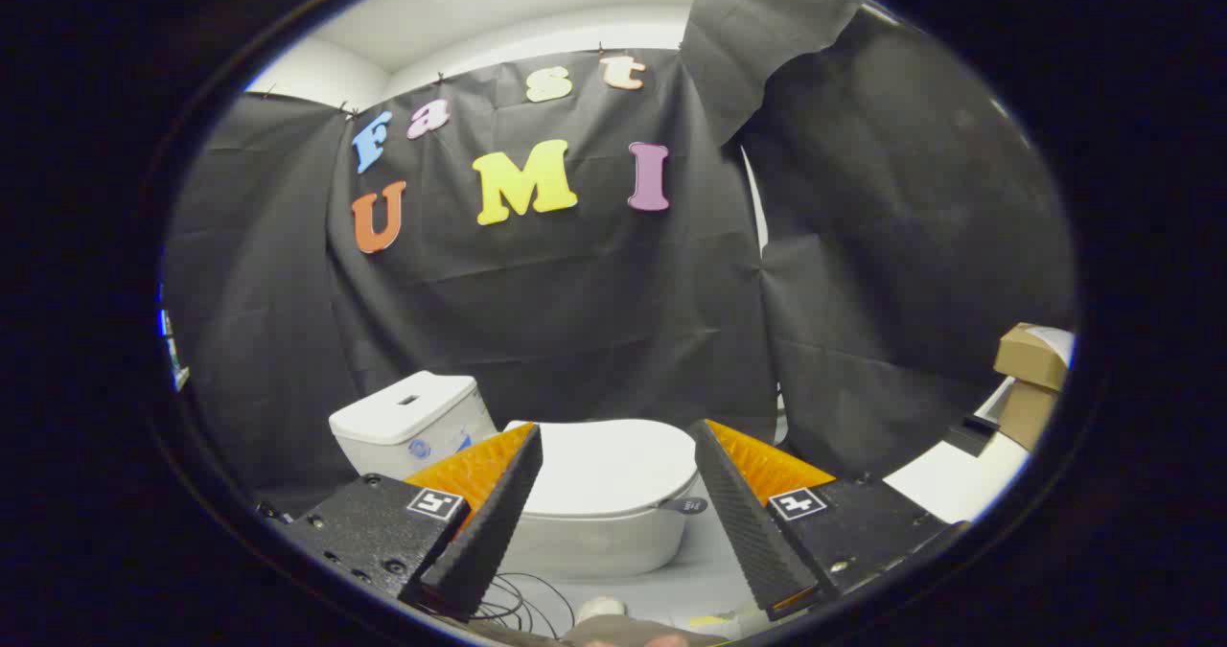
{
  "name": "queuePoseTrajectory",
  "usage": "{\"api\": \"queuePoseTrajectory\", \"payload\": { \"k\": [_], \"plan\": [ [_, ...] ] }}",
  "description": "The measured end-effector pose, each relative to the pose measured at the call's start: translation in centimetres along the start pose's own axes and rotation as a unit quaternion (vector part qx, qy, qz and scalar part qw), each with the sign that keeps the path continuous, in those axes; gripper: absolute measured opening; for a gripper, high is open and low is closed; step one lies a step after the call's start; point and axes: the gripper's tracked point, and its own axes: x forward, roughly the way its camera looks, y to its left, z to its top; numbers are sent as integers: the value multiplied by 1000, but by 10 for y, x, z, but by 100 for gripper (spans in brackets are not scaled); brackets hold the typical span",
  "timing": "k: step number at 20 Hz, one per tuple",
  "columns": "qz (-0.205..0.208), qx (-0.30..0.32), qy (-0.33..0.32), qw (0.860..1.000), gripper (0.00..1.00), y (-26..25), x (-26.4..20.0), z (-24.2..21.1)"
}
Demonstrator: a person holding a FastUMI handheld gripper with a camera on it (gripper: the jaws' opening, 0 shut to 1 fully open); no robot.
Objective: Open the toilet lid.
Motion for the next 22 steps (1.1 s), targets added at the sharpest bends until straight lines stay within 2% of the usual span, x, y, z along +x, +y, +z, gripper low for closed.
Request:
{"api": "queuePoseTrajectory", "payload": {
  "k": [4, 16, 22],
  "plan": [
    [-9, 4, -3, 1000, 100, -7, 0, 1],
    [0, 12, -12, 1000, 100, -9, 6, 4],
    [-3, 21, 9, 1000, 100, -16, 28, -23]
  ]
}}
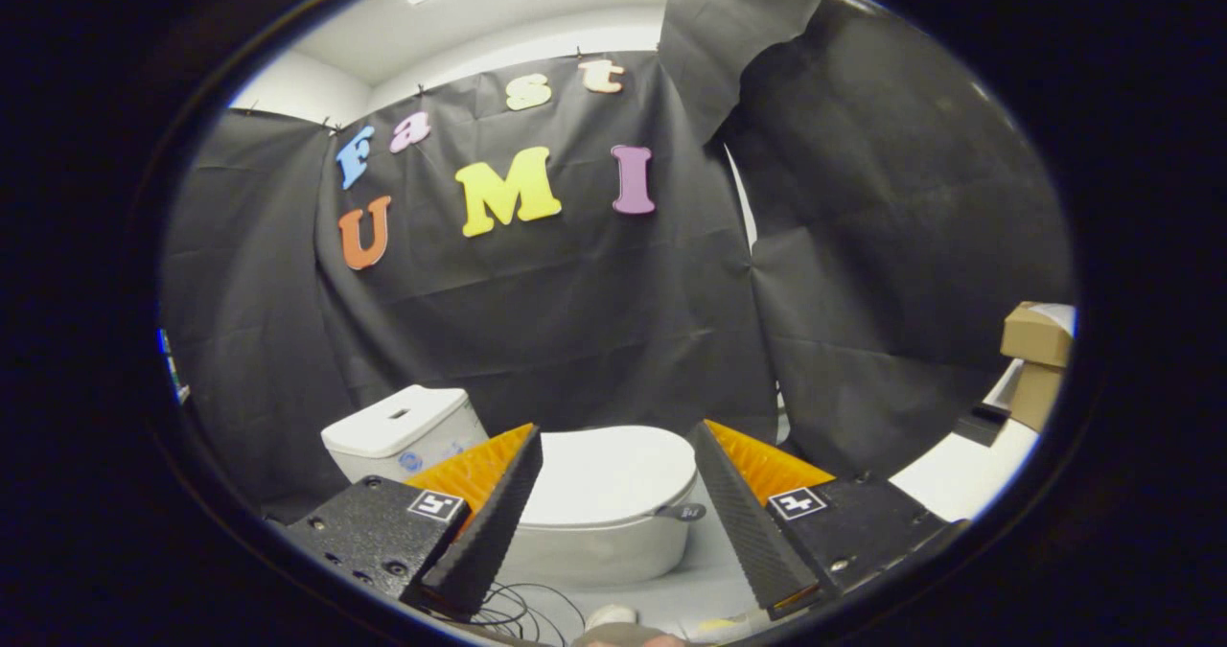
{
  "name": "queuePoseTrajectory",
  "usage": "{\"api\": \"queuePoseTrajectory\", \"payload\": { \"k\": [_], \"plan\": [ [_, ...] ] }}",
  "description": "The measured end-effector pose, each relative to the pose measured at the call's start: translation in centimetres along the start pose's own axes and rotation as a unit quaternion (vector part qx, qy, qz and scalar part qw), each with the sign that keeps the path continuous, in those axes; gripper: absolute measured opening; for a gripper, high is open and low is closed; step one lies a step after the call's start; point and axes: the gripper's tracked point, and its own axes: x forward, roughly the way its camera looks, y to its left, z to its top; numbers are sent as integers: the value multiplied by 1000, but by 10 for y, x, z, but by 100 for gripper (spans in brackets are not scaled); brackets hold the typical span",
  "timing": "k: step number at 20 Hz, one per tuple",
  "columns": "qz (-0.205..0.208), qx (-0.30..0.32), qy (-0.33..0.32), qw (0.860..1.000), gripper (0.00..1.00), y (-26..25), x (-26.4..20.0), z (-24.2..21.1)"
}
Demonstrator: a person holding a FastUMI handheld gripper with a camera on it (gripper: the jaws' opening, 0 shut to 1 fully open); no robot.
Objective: Open the toilet lid.
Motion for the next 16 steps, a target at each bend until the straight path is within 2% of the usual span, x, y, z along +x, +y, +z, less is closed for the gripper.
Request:
{"api": "queuePoseTrajectory", "payload": {
  "k": [5, 8, 16],
  "plan": [
    [-21, 1, 54, 998, 100, -18, 39, -43],
    [-52, -5, 92, 994, 100, -46, 72, -68],
    [-89, 12, 210, 973, 100, -99, 159, -132]
  ]
}}
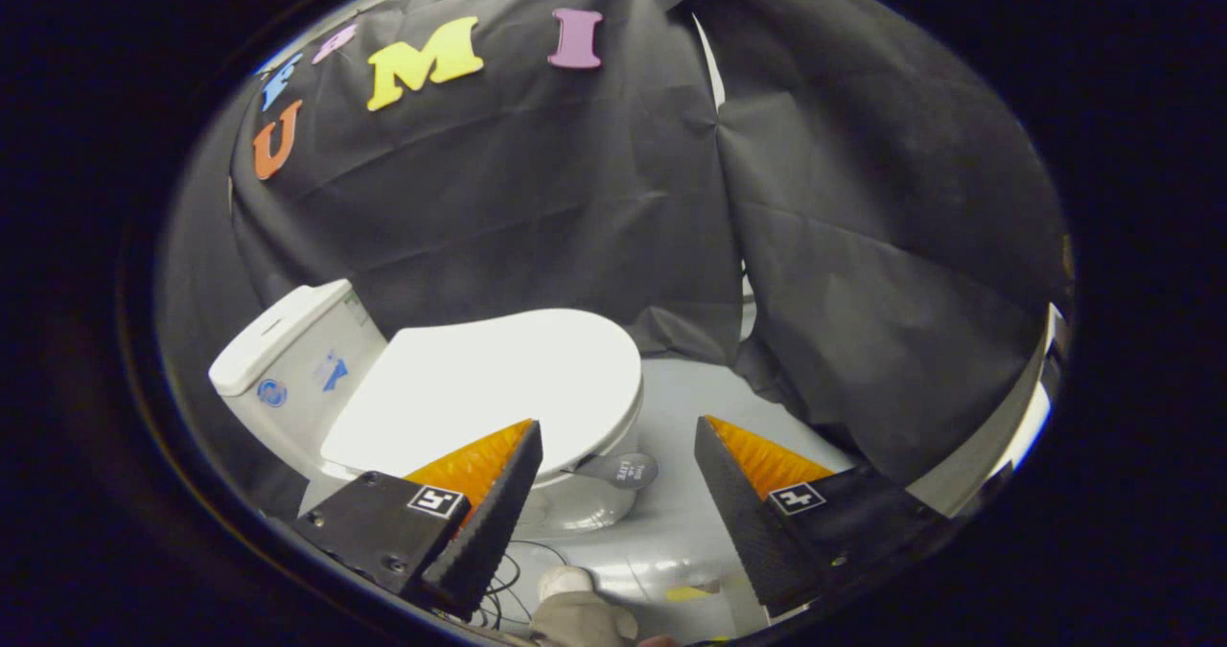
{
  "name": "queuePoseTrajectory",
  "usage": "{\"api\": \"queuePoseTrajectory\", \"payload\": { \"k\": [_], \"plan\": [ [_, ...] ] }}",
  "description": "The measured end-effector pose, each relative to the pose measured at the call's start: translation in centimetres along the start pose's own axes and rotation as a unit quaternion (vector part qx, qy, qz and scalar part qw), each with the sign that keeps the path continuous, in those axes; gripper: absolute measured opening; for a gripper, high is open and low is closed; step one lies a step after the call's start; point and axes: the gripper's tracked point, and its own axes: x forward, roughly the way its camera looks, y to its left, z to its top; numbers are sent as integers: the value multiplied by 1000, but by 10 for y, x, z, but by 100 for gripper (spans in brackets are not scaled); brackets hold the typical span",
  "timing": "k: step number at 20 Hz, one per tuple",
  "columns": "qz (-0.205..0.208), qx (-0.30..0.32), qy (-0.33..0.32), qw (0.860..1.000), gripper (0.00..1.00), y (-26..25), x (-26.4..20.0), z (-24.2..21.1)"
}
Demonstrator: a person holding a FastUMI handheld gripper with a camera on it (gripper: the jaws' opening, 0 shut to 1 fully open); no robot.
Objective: Open the toilet lid.
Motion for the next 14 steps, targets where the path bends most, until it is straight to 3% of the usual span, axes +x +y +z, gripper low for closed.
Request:
{"api": "queuePoseTrajectory", "payload": {
  "k": [7, 10, 14],
  "plan": [
    [27, 42, 107, 993, 99, -16, 54, -35],
    [25, 73, 152, 985, 93, -24, 64, -53],
    [62, 134, 176, 973, 84, -17, 73, -63]
  ]
}}
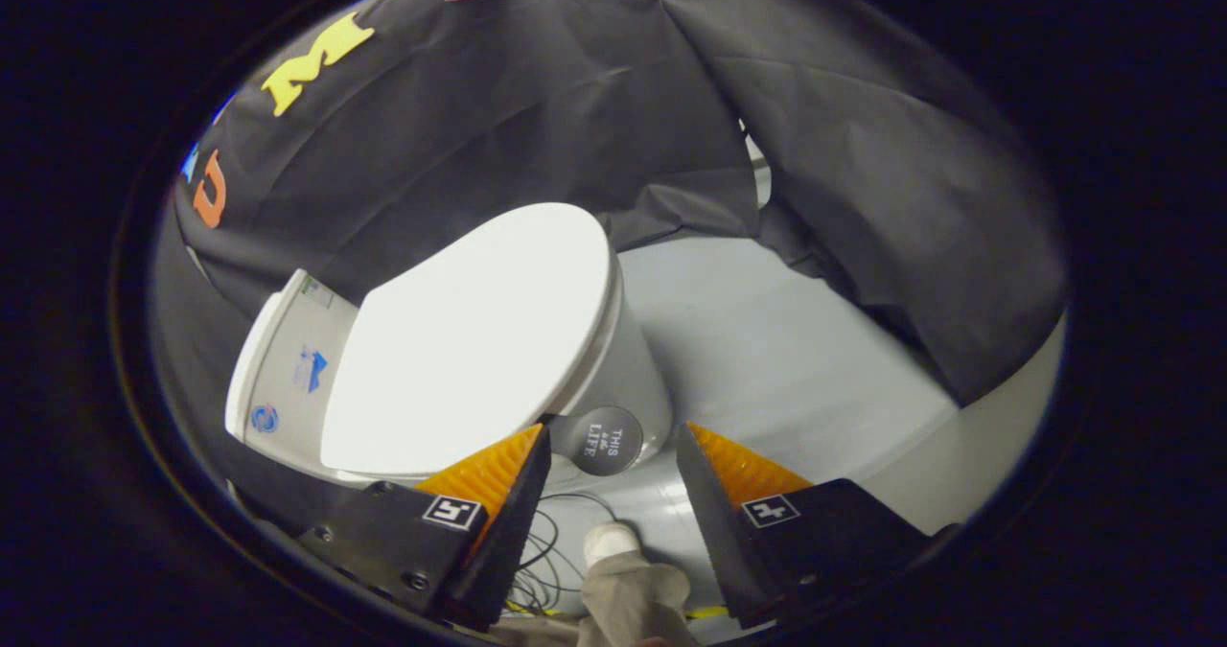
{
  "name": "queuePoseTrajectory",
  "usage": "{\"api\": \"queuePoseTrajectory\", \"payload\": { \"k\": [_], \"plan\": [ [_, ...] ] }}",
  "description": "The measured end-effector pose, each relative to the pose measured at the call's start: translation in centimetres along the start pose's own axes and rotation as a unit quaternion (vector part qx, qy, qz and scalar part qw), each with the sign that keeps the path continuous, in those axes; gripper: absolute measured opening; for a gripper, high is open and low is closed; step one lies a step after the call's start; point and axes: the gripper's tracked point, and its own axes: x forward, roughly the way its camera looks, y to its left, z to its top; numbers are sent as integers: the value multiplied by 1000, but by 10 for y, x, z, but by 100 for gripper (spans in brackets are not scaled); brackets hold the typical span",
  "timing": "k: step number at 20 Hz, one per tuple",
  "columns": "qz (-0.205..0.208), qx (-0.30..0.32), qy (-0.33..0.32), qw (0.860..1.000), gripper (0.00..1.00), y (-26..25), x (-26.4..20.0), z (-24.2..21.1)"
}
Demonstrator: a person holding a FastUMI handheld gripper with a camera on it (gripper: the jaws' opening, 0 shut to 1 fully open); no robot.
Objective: Open the toilet lid.
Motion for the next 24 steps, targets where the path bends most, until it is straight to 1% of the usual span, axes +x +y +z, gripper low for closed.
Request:
{"api": "queuePoseTrajectory", "payload": {
  "k": [2, 5, 7, 9, 11, 14, 17, 18, 20, 24],
  "plan": [
    [-5, 21, 14, 1000, 79, -6, 1, -1],
    [14, 43, 25, 999, 72, -5, 9, -1],
    [32, 72, 29, 996, 65, -3, 14, 0],
    [59, 108, 39, 992, 55, 2, 16, 0],
    [71, 137, 47, 987, 45, 1, 22, -1],
    [93, 170, 59, 979, 40, 1, 21, -2],
    [124, 210, 63, 968, 33, 1, 20, 3],
    [133, 221, 61, 964, 28, 1, 20, 4],
    [141, 238, 65, 959, 24, 0, 19, 1],
    [142, 220, 63, 963, 21, 4, 14, 4]
  ]
}}
